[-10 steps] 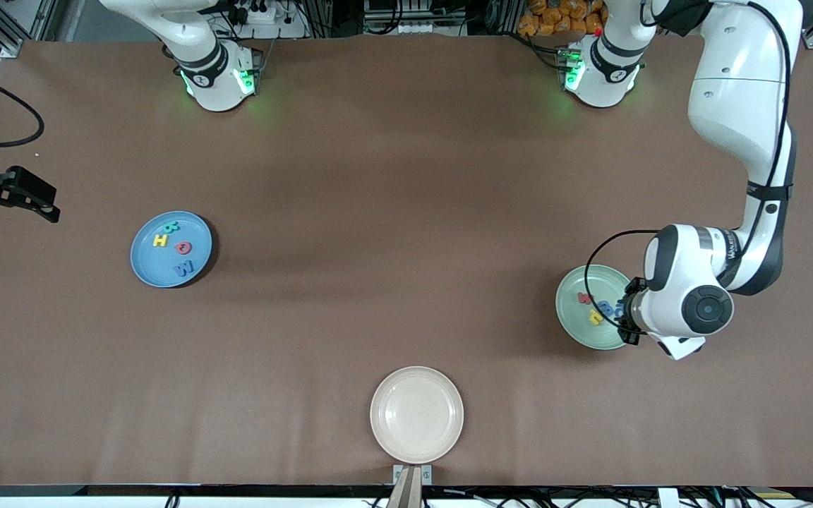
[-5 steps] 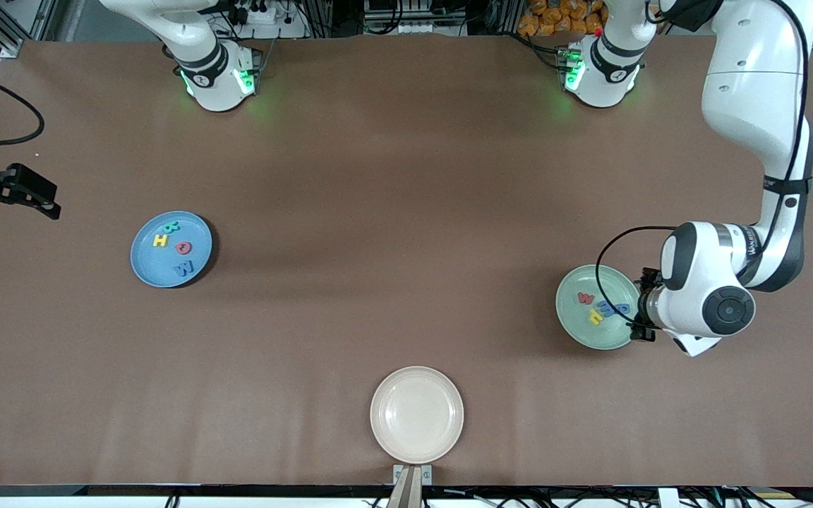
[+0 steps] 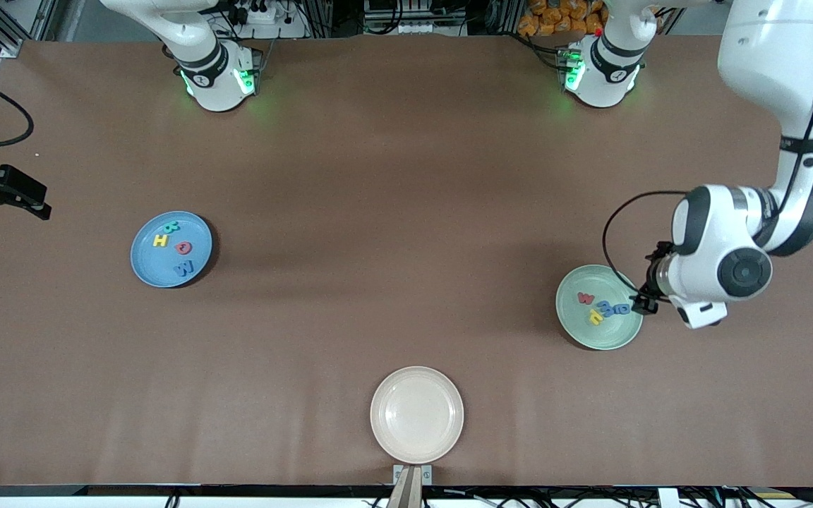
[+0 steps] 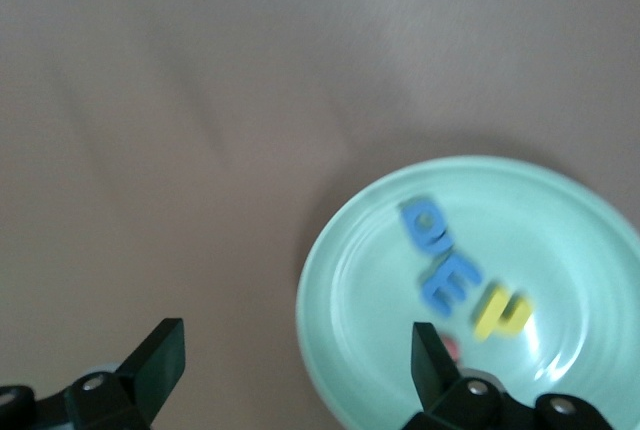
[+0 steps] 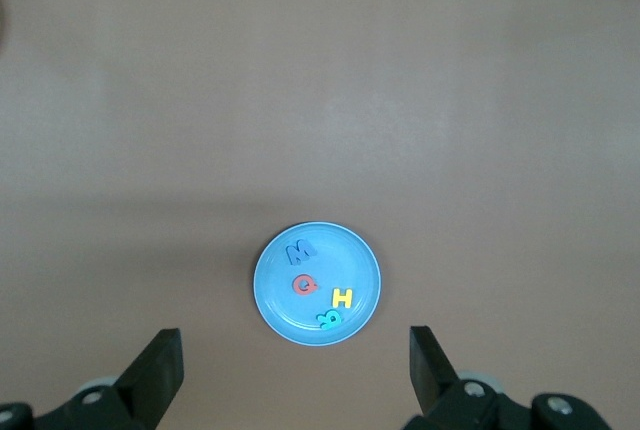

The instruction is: Sort uppercase to blue plate, lowercase to green plate

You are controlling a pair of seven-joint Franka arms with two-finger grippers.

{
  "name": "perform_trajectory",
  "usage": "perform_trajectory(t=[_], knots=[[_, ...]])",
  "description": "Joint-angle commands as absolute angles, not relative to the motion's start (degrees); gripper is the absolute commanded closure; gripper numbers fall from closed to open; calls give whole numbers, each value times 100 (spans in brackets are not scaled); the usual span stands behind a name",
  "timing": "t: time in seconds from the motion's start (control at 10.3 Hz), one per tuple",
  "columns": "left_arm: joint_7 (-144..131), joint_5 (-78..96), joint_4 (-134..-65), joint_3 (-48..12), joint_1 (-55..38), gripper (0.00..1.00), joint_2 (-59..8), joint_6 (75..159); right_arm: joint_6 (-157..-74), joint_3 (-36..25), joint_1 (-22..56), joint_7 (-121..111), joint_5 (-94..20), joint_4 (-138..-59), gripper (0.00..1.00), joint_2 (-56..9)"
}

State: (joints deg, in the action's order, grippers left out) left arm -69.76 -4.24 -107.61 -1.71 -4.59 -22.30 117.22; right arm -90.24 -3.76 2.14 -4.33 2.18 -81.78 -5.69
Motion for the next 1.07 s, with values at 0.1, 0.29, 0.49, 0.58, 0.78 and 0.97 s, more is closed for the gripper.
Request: perform_trajectory(t=[0.1,0.29,0.49,0.58,0.78,0.97], knots=[[-5219,-196,-12524,-333,-55,0,-416,12278,-8982,-308,132,-510,132,-8209,0,-527],[-4153,61,-12446,-431,201,0,42,12261,-8982,-308,141,-510,132,-8209,0,-527],[-3518,18,-11834,-431,202,0,167,12200,-8982,-308,141,-510,132,-8209,0,-527],[-3202,-9,-11491,-431,202,0,167,12121,-8982,-308,141,-510,132,-8209,0,-527],[-2263,-52,-10867,-431,132,0,158,11666,-8982,-308,123,-518,132,-8218,0,-527],[-1551,-44,-10172,-439,123,0,167,10964,-8982,-229,45,-519,123,-8226,0,-527]])
